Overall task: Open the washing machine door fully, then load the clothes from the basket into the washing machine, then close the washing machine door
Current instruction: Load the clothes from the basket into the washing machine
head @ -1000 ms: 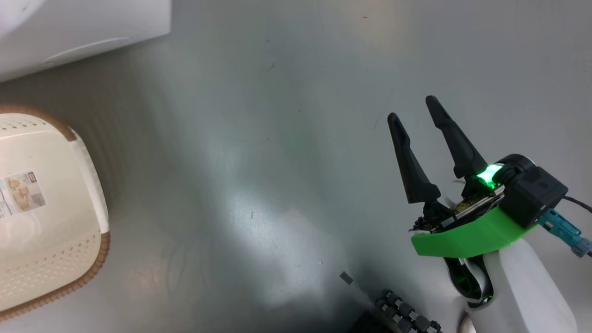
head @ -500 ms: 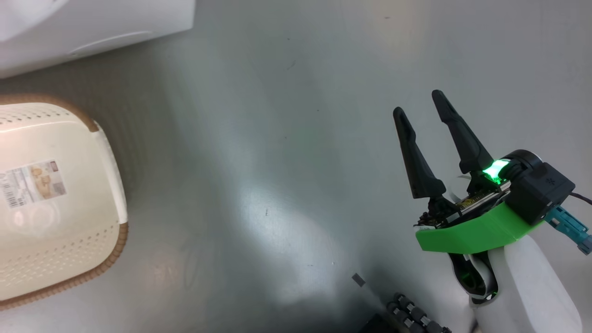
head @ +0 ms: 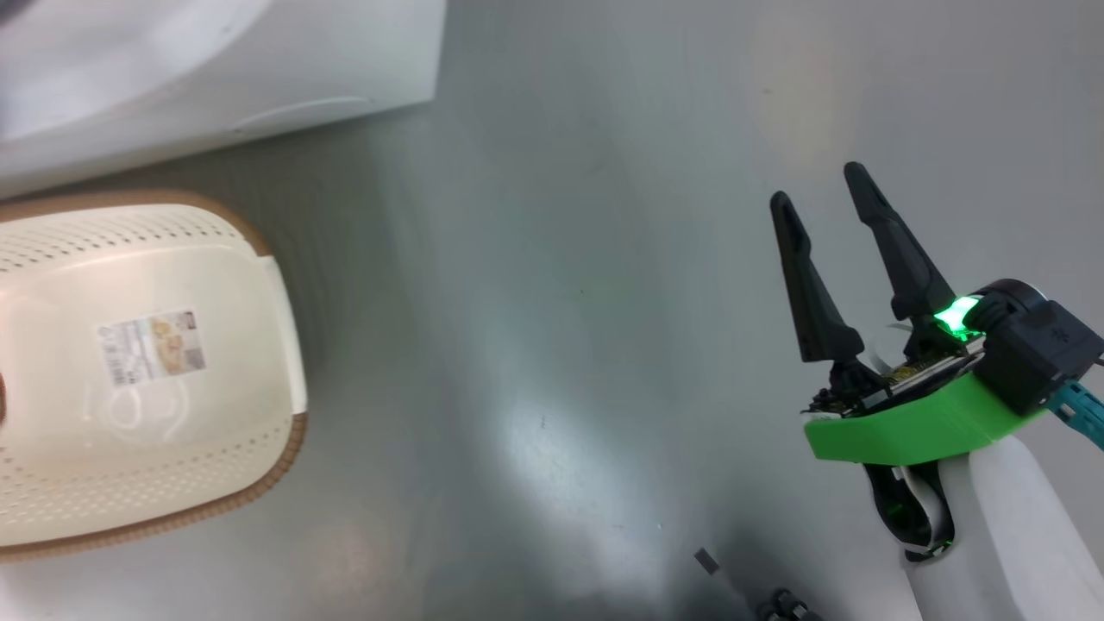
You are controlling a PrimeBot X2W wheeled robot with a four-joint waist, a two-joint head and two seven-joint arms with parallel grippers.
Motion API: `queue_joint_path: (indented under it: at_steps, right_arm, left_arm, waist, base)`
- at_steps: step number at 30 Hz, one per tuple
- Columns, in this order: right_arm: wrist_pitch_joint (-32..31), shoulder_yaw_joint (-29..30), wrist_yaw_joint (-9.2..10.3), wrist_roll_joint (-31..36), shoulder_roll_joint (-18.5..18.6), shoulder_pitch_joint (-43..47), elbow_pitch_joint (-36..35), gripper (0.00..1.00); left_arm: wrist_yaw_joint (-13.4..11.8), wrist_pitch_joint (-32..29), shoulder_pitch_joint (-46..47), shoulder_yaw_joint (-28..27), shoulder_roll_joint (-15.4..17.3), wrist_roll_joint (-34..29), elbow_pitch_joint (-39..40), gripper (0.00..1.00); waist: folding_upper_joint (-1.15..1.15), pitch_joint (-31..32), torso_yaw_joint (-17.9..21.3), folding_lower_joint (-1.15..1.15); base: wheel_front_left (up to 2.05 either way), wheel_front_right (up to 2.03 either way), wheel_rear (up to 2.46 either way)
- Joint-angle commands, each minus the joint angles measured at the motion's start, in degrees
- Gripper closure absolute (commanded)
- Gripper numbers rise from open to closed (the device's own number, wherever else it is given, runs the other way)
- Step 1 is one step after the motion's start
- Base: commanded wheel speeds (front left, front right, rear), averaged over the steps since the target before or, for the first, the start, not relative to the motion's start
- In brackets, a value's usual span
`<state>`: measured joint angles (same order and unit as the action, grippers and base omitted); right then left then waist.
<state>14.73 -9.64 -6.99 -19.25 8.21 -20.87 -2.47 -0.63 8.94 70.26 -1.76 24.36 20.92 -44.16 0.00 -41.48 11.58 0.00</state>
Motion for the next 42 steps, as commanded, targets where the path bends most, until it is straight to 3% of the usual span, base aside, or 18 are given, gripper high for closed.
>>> queue_joint_path:
  at_steps: [1, 8, 25, 32, 42]
  right_arm:
    - [0.27, -0.45, -0.5, 0.94, 0.33, 2.99, -1.26, 0.0]
    - [0.27, 0.87, -0.5, 1.52, 0.54, 4.99, -1.37, 0.0]
    - [0.27, 2.13, -0.5, 2.98, 0.78, 9.42, -0.04, 0.0]
    - [0.27, 1.87, -0.5, 3.4, 1.0, 11.18, 1.21, 0.0]
    - [0.27, 1.86, -0.5, 3.88, 0.61, 13.96, 2.45, 0.0]
  left_arm:
    - [-0.43, 0.61, -2.06, -0.85, 2.76, 0.21, 2.14, 0.0]
    - [-1.22, 4.14, -13.51, -1.63, -0.3, 1.44, 7.9, 0.0]
    - [-7.25, 5.97, -47.7, -0.64, -9.17, -1.66, 37.46, 0.0]
    - [-8.75, 5.31, -57.44, 1.53, -12.24, -1.83, 42.36, 0.0]
    - [-9.02, 3.52, -65.18, 3.77, -13.62, -1.48, 44.0, 0.0]
  waist:
    - [0.0, 2.28, -1.99, 0.0]
    - [0.0, 5.81, -4.28, 0.0]
    - [0.0, 15.05, -8.5, 0.0]
    - [0.0, 19.48, -10.13, 0.0]
    - [0.0, 24.11, -10.91, 0.0]
  base:
    - [0.0, 0.0, 0.0]
    - [0.0, 0.0, 0.0]
    - [0.0, 0.0, 0.0]
    - [0.0, 0.0, 0.0]
    - [0.0, 0.0, 0.0]
